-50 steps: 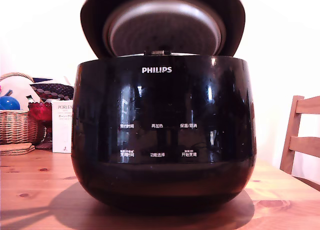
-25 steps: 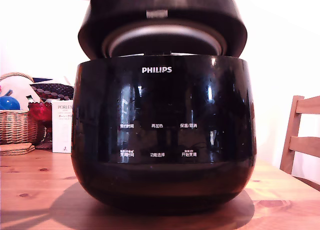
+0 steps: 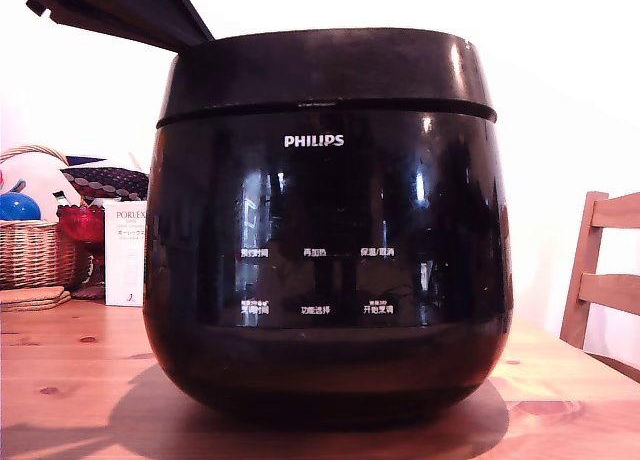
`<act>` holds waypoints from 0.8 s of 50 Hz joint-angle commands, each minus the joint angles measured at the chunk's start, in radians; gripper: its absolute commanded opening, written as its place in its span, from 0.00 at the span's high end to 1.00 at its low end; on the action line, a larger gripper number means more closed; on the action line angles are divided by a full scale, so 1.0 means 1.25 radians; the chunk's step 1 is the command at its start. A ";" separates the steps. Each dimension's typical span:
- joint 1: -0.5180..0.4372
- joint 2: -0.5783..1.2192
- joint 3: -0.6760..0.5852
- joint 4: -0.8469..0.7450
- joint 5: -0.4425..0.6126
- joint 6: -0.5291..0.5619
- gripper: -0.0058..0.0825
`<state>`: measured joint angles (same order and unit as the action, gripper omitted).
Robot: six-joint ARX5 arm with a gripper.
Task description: Close the rice cooker by pressing the lid down with medium force
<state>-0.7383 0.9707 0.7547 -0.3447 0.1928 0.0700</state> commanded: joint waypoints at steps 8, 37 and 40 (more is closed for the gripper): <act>-0.038 0.051 -0.144 -0.015 0.006 0.004 0.96; -0.035 -0.034 -0.066 0.156 -0.021 -0.014 0.96; -0.026 -0.043 -0.034 0.163 -0.043 -0.013 0.96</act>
<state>-0.7826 0.9291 0.6762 -0.1543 0.1551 0.0551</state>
